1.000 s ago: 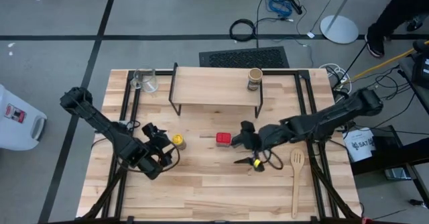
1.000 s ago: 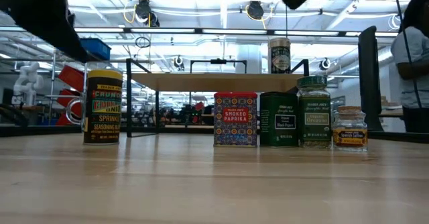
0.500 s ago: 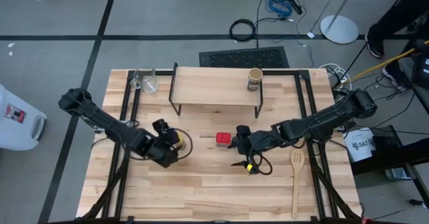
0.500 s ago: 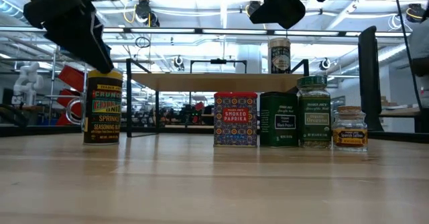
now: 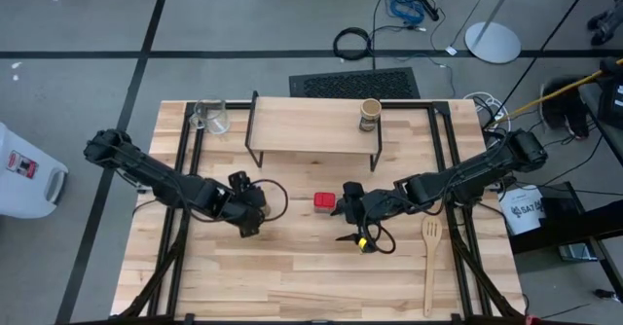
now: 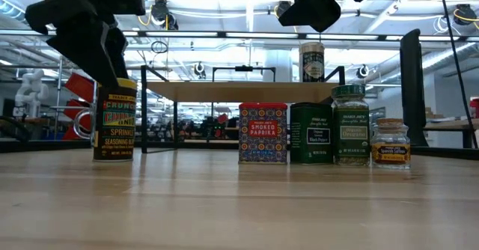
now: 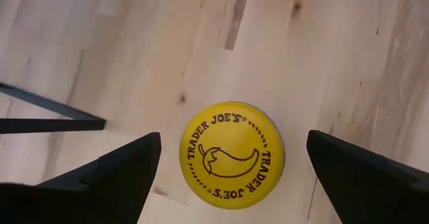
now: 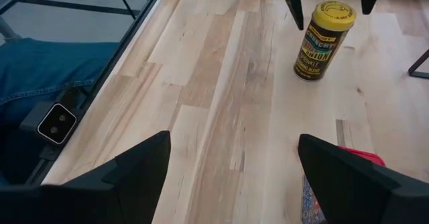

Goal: Shelf spices
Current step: Put the yellow seasoning bottle on the shelf

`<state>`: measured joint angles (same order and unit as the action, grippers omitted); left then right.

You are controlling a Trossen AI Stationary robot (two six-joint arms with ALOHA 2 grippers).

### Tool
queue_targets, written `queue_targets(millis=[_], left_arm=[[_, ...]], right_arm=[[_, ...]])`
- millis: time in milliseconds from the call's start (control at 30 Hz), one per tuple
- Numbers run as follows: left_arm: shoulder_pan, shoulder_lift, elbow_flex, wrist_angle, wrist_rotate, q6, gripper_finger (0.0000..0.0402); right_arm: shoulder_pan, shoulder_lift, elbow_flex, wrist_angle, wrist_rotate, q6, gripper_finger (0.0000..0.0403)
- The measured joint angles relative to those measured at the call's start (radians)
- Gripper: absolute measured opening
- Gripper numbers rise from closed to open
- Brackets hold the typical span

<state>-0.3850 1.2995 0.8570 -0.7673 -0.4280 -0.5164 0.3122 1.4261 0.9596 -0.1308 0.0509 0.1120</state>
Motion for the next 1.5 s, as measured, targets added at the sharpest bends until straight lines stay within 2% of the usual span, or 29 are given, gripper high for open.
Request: queue_targets(millis=[267, 900, 1267, 1500], left_arm=[[0.027, 0.000, 0.000, 0.000, 0.054, 0.030, 0.0340], [0.030, 0.000, 0.001, 0.011, 0.080, 0.106, 0.0248], [0.030, 0.000, 0.001, 0.064, 0.085, 0.112, 0.0243], [0.029, 0.000, 0.039, 0.082, 0.085, 0.115, 0.0243]], right_arm=[[0.000, 0.000, 0.000, 0.000, 0.000, -0.004, 0.0315], [-0.001, -0.001, 0.000, 0.042, 0.001, -0.010, 0.0315], [-0.011, 0.056, 0.002, 0.205, 0.010, 0.008, 0.0315], [-0.057, 0.132, 0.001, 0.307, 0.107, 0.008, 0.0315]])
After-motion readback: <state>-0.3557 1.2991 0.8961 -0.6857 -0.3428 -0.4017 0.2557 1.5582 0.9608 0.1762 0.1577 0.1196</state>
